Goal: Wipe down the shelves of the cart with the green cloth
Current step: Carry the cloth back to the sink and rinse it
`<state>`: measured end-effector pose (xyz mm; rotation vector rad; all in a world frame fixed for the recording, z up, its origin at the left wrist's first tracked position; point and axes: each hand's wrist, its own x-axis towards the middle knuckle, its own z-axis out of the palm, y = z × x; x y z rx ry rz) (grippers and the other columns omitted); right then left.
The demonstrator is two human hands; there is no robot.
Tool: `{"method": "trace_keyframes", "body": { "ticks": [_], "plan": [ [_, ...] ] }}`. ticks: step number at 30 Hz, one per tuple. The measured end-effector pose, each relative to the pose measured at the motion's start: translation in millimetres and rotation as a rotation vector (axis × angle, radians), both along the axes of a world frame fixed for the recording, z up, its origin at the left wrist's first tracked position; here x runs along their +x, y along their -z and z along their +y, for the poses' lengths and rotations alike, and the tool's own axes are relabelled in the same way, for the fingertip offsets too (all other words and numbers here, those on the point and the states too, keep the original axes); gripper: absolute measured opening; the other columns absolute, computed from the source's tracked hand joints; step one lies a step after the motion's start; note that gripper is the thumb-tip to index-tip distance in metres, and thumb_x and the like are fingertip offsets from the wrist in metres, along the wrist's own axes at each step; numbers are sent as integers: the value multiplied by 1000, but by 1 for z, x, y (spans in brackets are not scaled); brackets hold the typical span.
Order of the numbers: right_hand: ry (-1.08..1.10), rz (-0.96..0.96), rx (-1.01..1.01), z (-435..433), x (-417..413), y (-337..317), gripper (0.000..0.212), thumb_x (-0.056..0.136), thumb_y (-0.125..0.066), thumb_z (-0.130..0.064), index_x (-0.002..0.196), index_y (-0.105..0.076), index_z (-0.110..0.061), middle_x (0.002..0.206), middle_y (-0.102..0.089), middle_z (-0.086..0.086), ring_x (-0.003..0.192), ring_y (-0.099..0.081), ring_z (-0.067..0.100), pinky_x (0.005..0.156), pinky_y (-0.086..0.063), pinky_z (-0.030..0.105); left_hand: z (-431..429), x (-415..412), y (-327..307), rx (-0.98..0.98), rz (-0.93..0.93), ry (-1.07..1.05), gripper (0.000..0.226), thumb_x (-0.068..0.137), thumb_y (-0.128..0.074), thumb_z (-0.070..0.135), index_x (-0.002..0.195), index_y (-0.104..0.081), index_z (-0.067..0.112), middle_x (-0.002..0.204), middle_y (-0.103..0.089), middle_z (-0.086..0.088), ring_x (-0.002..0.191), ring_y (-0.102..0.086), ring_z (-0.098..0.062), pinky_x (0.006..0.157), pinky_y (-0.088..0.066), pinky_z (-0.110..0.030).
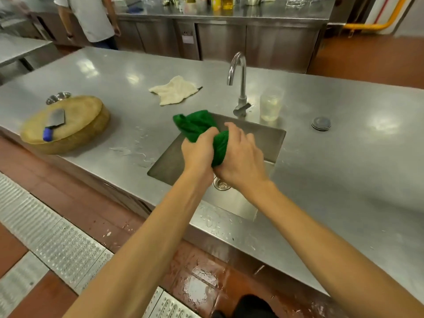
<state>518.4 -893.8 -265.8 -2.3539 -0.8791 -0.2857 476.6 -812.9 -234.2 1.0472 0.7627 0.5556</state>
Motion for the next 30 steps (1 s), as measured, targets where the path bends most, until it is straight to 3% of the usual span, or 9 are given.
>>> {"method": "trace_keyframes", "body": {
  "ticks": [3, 5, 8, 11, 14, 19, 22, 27, 30],
  "plan": [
    [20, 191, 44, 27, 30, 3, 42, 65, -64, -42, 95, -48, -18, 76, -52, -8, 67, -50, 16, 48, -32, 24, 23, 28, 1, 182, 5, 5, 34, 68, -67, 9, 102, -68, 8, 94, -75, -10, 84, -74, -20, 73, -62, -36],
    [-23, 228, 1, 44, 53, 2, 35, 64, -58, -48, 85, -51, -21, 68, -50, -11, 57, -45, 9, 44, -27, 21, 41, 48, 2, 260, 15, 44, 43, 64, -65, 12, 107, -66, 8, 102, -74, -14, 94, -72, -26, 85, -60, -46],
    [-156, 231, -48, 64, 89, 1, 23, 61, -60, -46, 76, -59, -29, 66, -59, -9, 61, -56, 9, 47, -37, 22, 67, 80, 2, 328, 3, 121, 48, 65, -63, 12, 113, -64, 6, 105, -73, -16, 99, -71, -29, 89, -58, -51],
    [-255, 457, 116, 75, 121, 1, 11, 55, -72, -29, 62, -66, -22, 57, -65, -7, 54, -62, 4, 45, -43, 16, 84, 110, 2, 473, 44, 168, 19, 64, -61, 8, 80, -68, 15, 75, -73, -3, 76, -72, -15, 72, -62, -39],
    [-372, 690, 304, 84, 143, 6, 14, 51, -77, -11, 61, -68, -12, 63, -70, 4, 62, -69, 19, 53, -57, 35, 95, 133, -2, 636, 65, 225, 25, 68, -56, -2, 65, -62, 22, 56, -64, 9, 61, -67, -7, 56, -59, -29],
    [-533, 968, 523, 89, 162, 16, 19, 51, -69, 5, 57, -60, -11, 58, -61, 2, 59, -60, 12, 52, -48, 25, 105, 159, -2, 725, 65, 383, 14, 71, -52, -15, 80, -62, -12, 74, -63, -26, 77, -66, -46, 63, -55, -59],
    [-577, 1099, 562, 90, 171, 28, 20, 51, -67, 6, 58, -62, -12, 59, -61, 0, 60, -60, 11, 52, -47, 24, 111, 170, 2, 720, 84, 493, 11, 74, -53, -18, 83, -59, -18, 74, -61, -28, 68, -63, -37, 60, -52, -56],
    [-587, 1279, 507, 95, 176, 44, 19, 41, -73, -13, 57, -66, -19, 60, -60, 0, 56, -59, 12, 51, -44, 25, 125, 177, 11, 673, 108, 613, 23, 72, -54, -13, 60, -50, 8, 57, -50, -7, 54, -51, -15, 50, -42, -29],
    [-581, 1301, 446, 98, 176, 47, 12, 41, -73, -17, 49, -64, -21, 52, -57, -4, 48, -55, 11, 49, -38, 22, 133, 174, 16, 610, 108, 644, 17, 67, -54, -10, 62, -50, 6, 58, -47, -7, 56, -49, -18, 52, -39, -29]
  ]
}}
